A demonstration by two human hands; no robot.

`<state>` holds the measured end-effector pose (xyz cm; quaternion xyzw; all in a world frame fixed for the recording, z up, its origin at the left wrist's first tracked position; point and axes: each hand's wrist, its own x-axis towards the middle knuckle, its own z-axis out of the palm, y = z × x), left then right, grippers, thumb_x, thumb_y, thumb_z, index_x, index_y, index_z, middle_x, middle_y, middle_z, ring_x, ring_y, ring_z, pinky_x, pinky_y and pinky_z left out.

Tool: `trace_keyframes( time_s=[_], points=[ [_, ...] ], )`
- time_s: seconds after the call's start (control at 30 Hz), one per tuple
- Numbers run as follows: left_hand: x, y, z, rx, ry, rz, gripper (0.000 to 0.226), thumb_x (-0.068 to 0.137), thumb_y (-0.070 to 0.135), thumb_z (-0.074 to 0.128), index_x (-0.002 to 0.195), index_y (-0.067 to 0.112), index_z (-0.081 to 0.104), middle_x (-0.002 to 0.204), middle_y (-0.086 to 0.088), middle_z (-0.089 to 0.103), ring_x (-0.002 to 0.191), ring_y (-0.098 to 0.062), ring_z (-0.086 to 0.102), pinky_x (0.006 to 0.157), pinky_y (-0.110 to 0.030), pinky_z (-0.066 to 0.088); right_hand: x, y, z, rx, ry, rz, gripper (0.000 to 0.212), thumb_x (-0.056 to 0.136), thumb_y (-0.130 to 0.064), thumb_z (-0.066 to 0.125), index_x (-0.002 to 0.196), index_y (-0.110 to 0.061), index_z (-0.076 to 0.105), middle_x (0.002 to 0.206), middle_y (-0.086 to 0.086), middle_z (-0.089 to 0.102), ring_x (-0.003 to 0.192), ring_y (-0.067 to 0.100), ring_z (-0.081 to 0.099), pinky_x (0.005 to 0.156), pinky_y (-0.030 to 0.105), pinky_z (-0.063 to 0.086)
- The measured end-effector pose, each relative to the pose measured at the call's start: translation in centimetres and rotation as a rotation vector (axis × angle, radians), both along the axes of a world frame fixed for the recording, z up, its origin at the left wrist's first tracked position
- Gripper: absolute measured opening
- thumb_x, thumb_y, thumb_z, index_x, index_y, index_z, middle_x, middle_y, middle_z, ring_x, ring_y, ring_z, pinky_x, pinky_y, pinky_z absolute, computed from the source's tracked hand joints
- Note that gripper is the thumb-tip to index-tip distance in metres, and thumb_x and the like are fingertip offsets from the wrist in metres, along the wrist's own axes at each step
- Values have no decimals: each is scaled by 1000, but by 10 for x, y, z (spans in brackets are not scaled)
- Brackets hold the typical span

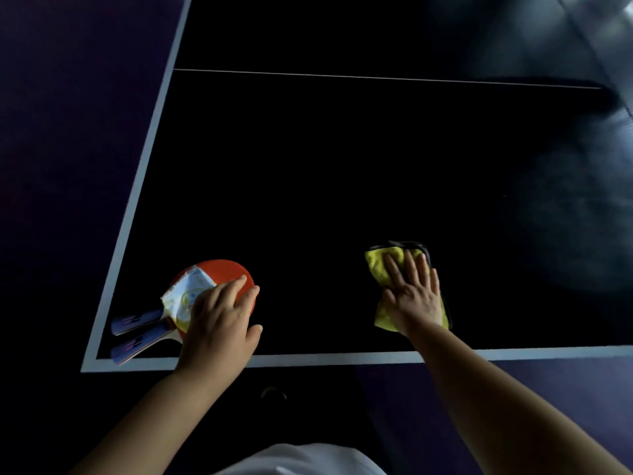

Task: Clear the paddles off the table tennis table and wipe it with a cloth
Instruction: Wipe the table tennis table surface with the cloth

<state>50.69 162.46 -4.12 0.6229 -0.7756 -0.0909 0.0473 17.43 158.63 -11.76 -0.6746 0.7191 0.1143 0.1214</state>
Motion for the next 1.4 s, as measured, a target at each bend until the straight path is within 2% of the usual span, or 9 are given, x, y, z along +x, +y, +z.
trace_keyframes(
  time_s=[0.1, 0.27, 0.43, 0.53, 0.63, 0.83, 1.03, 1.2, 1.4],
  points=[
    [-2, -12, -6, 4, 0, -19, 69, 52, 21, 90, 114, 6, 65, 119, -17, 61, 110, -29, 47, 86, -49, 48, -31, -13, 3, 15, 2, -90, 72, 85, -57, 9, 150, -39, -16, 161, 0, -20, 145, 20, -28, 119, 40, -13],
    [-7, -38, -16, 63, 1, -18, 70, 51, 22, 91, 114, 6, 65, 120, -16, 61, 107, -33, 55, 88, -49, 48, -63, -53, 14, 79, -55, -323, 69, 100, -50, 33, 154, -36, -6, 162, 1, -19, 147, 24, -24, 120, 42, -9],
    [-11, -60, -21, 82, 25, 20, 68, 58, 21, 88, 119, 7, 62, 125, -16, 58, 113, -33, 52, 89, -49, 47, -29, -87, 3, -6, -98, -527, 69, 98, -54, 33, 156, -34, 1, 163, 9, -15, 148, 31, -19, 118, 52, -8],
    [-15, -70, -22, 80, 46, 43, 67, 57, 19, 88, 118, 6, 62, 125, -16, 58, 114, -31, 47, 88, -50, 47, 14, -93, -2, -30, -92, -436, 67, 98, -51, 34, 156, -32, 7, 163, 12, -10, 148, 33, -14, 118, 52, -6],
    [-16, -75, -23, 87, 47, 57, 67, 58, 17, 88, 118, 5, 61, 125, -17, 57, 114, -33, 48, 88, -52, 46, 71, -91, -10, -17, -149, -192, 72, 88, -57, 18, 156, -34, 8, 163, 13, -9, 148, 36, -15, 115, 52, -13],
    [0, -77, -19, 150, -27, 155, 67, 56, 19, 88, 116, 5, 63, 124, -18, 58, 110, -39, 55, 85, -53, 47, 182, -65, -20, -14, -260, 267, 65, 93, -51, 18, 155, -35, 5, 162, 11, -12, 146, 34, -24, 114, 59, -13],
    [4, -81, -26, 183, -44, 186, 67, 56, 17, 89, 117, 5, 63, 124, -18, 59, 111, -39, 55, 84, -54, 48, 168, -82, -28, -67, -262, 479, 63, 91, -49, 28, 153, -38, 21, 163, 6, 14, 150, 34, 0, 119, 59, 6],
    [-19, -109, -31, 180, 16, 133, 62, 62, 17, 85, 118, 6, 62, 126, -16, 57, 114, -35, 50, 89, -52, 46, 112, -130, -27, -111, -245, 365, 65, 83, -53, 43, 146, -39, 39, 158, 4, 31, 148, 32, 19, 118, 54, 15],
    [-55, -153, -41, 179, 99, 35, 56, 67, 30, 63, 118, 7, 62, 126, -16, 57, 113, -36, 51, 91, -53, 44, 2, -177, -17, -128, -144, 33, 67, 86, -62, 30, 149, -39, 33, 161, 2, 24, 151, 26, 8, 120, 46, 8]
  ],
)
